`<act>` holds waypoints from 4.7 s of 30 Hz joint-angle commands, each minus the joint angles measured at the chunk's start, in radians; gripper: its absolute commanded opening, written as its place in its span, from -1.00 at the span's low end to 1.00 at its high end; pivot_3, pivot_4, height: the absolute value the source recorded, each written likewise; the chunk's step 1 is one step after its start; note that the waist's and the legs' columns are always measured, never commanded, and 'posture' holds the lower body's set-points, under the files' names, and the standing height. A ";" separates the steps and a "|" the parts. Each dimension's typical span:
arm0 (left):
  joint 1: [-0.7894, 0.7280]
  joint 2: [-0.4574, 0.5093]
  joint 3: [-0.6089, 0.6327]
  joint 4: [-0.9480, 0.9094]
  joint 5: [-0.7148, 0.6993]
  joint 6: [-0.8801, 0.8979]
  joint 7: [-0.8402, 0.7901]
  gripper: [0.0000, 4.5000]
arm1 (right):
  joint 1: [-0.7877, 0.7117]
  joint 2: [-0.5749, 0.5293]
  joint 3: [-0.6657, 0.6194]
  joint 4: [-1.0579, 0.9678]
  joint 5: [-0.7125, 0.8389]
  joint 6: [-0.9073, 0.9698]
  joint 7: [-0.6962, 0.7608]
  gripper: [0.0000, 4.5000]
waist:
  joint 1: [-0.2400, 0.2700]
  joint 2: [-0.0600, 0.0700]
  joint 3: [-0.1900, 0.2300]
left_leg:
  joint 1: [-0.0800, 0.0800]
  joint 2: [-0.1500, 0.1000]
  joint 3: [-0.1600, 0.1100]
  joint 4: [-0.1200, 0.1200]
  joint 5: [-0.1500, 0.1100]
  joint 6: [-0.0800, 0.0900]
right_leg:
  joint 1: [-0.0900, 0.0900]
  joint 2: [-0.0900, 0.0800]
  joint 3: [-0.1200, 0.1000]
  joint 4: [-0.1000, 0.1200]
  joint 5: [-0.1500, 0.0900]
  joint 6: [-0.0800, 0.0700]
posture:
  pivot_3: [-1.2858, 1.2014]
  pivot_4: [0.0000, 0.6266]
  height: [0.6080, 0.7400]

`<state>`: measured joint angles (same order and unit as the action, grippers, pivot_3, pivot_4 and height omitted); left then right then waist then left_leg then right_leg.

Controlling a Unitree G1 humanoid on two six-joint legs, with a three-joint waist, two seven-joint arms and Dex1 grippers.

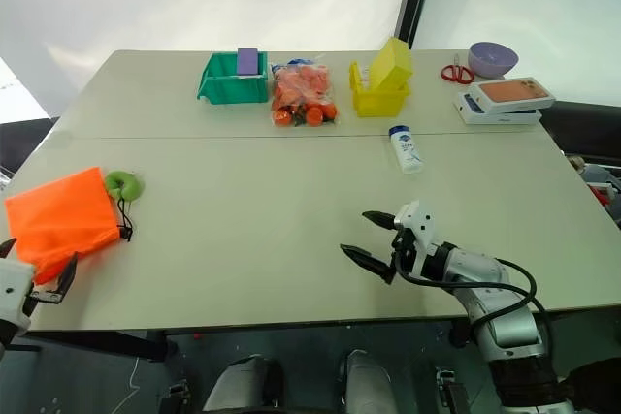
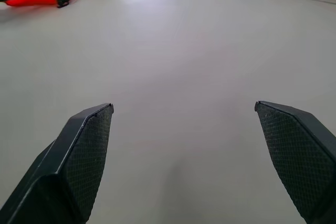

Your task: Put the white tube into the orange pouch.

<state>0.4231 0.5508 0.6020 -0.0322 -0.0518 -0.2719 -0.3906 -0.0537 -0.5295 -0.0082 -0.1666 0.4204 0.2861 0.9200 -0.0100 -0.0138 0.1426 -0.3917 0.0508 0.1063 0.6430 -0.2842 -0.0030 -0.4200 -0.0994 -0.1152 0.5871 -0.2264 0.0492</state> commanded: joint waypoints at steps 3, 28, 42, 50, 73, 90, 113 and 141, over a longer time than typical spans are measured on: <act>0.015 0.046 -0.010 0.017 0.049 -0.049 -0.005 1.00 | -0.007 0.005 0.035 -0.082 0.027 0.020 0.018 0.99 | 0.000 0.000 0.000 | 0.000 0.000 0.000 0.000 0.000 0.000 | 0.000 0.000 0.000 0.000 0.000 0.000 | 0.03 -0.52 1.00; -0.076 0.139 -0.010 0.155 0.138 0.008 0.105 1.00 | -0.020 0.024 0.141 -0.146 0.001 -0.001 0.019 0.99 | 0.000 -0.001 0.000 | 0.000 0.000 0.000 0.000 0.000 0.000 | 0.000 0.000 0.000 0.001 0.000 0.000 | 0.03 -0.52 1.00; -0.140 0.138 -0.065 0.094 0.168 0.104 0.112 -0.98 | -0.020 0.034 0.140 -0.150 -0.008 -0.015 0.006 1.00 | 0.000 -0.002 -0.001 | 0.000 0.000 0.000 0.000 0.000 0.000 | -0.001 0.000 0.000 0.004 0.000 0.000 | 0.03 -0.52 1.00; -0.231 0.100 -0.147 -0.099 0.067 0.265 0.034 -0.98 | -0.060 0.050 0.093 -0.088 -0.021 -0.044 -0.044 1.00 | 0.002 -0.003 -0.001 | 0.000 0.000 0.000 0.003 0.000 0.000 | -0.001 -0.001 0.000 0.007 0.000 0.000 | 0.03 -0.52 1.00; -0.935 -0.228 -0.704 -0.281 -0.035 0.722 -0.081 -0.98 | -0.315 0.078 -0.147 0.330 -0.164 -0.154 -0.422 1.00 | 0.016 -0.005 -0.003 | 0.002 -0.002 0.002 0.005 0.003 0.003 | 0.009 0.005 -0.002 0.010 0.004 0.008 | 0.03 -0.52 1.00; -0.505 -0.109 -0.619 -0.517 -0.171 0.898 -0.125 -0.98 | -0.500 0.171 -0.147 0.677 -0.273 -0.179 -0.647 1.00 | -0.003 -0.002 -0.001 | 0.006 0.000 0.000 0.006 0.006 -0.001 | 0.010 0.008 0.002 0.011 0.002 0.004 | 0.03 -0.52 1.00; -0.532 -0.160 -0.640 -0.471 -0.177 0.869 -0.084 -1.00 | -0.668 0.214 -0.209 0.992 -0.231 -0.337 -0.651 -0.30 | -0.006 0.000 -0.001 | 0.006 0.000 0.000 0.005 0.006 -0.001 | 0.011 0.008 0.002 0.011 0.004 0.007 | 0.03 -0.52 1.00; -0.524 -0.161 -0.518 -0.472 -0.473 0.959 -0.132 -1.00 | -0.082 0.017 0.155 -0.245 0.042 0.228 -0.171 -0.30 | 0.006 -0.002 0.000 | 0.002 -0.002 -0.003 0.006 0.005 0.001 | 0.007 0.006 0.001 0.007 0.002 0.002 | 0.03 -0.52 1.00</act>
<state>-0.1017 0.3844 0.0681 -0.4549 -0.5006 0.6908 -0.5189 -0.1162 -0.5265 0.1443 -0.3973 0.4723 0.5216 0.7539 -0.0038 -0.0159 0.1422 -0.3896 0.0487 0.1030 0.6486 -0.2799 -0.0017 -0.4128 -0.0930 -0.1144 0.5945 -0.2240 0.0509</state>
